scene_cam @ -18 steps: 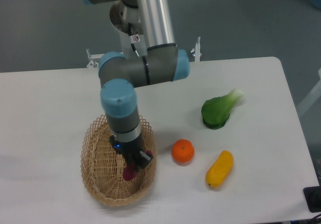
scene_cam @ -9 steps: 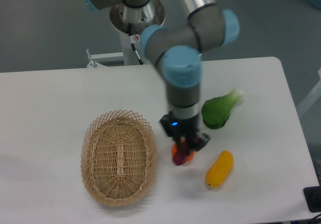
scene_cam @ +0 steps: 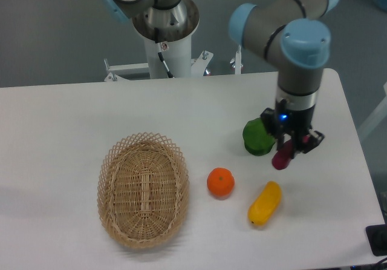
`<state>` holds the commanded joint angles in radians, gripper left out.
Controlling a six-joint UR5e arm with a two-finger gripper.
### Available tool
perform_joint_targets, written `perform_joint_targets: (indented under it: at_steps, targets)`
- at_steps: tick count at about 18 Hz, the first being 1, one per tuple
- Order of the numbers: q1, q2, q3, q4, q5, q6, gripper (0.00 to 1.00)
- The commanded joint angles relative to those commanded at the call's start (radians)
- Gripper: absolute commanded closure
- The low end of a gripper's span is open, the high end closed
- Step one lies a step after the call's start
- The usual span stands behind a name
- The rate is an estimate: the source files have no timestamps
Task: Pick up the sweet potato from the basket
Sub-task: 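Carry the held sweet potato over beside the bok choy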
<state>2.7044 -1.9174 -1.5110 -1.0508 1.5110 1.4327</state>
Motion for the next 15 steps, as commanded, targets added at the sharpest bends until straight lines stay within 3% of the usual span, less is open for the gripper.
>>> perform_joint_targets:
  at_steps: [15]
  targets:
    - [0.011,0.001,0.003,0.006,-0.002,0.005,0.69]
